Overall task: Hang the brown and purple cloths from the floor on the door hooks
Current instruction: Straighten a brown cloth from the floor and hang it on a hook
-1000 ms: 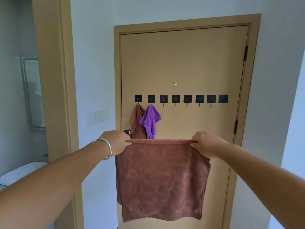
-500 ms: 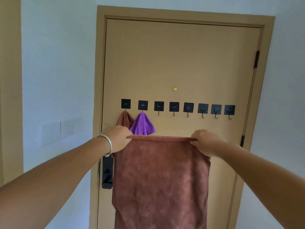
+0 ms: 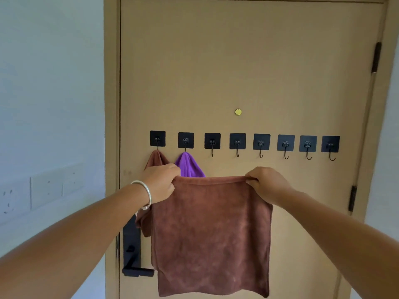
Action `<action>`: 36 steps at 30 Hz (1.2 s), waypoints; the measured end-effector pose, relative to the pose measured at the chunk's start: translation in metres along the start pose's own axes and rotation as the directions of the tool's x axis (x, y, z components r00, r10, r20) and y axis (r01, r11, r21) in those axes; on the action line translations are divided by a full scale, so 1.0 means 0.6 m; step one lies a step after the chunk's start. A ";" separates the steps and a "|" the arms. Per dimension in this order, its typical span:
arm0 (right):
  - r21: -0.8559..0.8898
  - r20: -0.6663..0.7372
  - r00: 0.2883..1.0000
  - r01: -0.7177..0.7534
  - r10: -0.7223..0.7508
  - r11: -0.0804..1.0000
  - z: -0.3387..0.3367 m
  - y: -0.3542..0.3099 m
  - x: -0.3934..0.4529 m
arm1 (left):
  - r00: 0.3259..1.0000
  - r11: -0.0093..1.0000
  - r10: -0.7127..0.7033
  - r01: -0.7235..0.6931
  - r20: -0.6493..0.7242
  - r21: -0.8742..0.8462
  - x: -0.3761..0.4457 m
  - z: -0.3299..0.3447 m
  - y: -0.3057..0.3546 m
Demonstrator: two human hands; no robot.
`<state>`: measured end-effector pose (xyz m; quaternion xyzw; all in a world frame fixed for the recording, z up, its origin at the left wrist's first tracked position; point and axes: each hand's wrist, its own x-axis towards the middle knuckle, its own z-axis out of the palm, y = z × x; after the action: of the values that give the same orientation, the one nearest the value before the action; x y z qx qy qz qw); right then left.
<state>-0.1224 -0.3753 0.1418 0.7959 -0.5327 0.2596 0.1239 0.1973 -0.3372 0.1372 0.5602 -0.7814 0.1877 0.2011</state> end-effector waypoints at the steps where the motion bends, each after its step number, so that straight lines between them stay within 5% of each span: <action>1: 0.022 -0.021 1.000 0.023 -0.023 0.999 0.010 0.008 0.016 | 1.000 1.000 -0.021 0.021 0.004 -0.012 0.014 0.011 -0.004; 7: 0.065 -0.117 0.989 0.095 -0.086 0.993 0.049 0.061 0.131 | 0.979 0.973 0.183 -0.166 -0.094 0.161 0.123 0.066 -0.037; 13: -0.259 -0.072 0.853 0.485 -0.517 0.835 0.080 0.082 0.234 | 0.959 0.943 0.270 -0.246 -0.082 0.225 0.208 0.107 -0.058; 21: -0.387 -0.114 0.911 0.326 -0.396 0.862 0.111 0.062 0.320 | 0.973 0.964 0.082 -0.023 -0.217 0.264 0.285 0.127 -0.070; 28: -0.447 -0.017 0.947 0.279 -0.321 0.850 0.179 0.043 0.311 | 0.996 0.959 -0.056 0.071 -0.064 0.275 0.331 0.177 -0.016; 32: -0.386 0.020 0.953 0.287 -0.303 0.877 0.213 0.043 0.291 | 0.992 0.957 -0.068 0.035 0.107 0.288 0.321 0.214 0.015; 36: -0.335 -0.021 0.959 0.258 -0.281 0.906 0.245 0.038 0.280 | 0.994 0.943 -0.016 -0.022 0.112 0.333 0.303 0.237 0.017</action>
<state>-0.0520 -0.5858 0.1086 0.8206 -0.4487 0.1746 0.3080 0.1202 -0.5533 0.1110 0.5947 -0.7493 0.2854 0.0583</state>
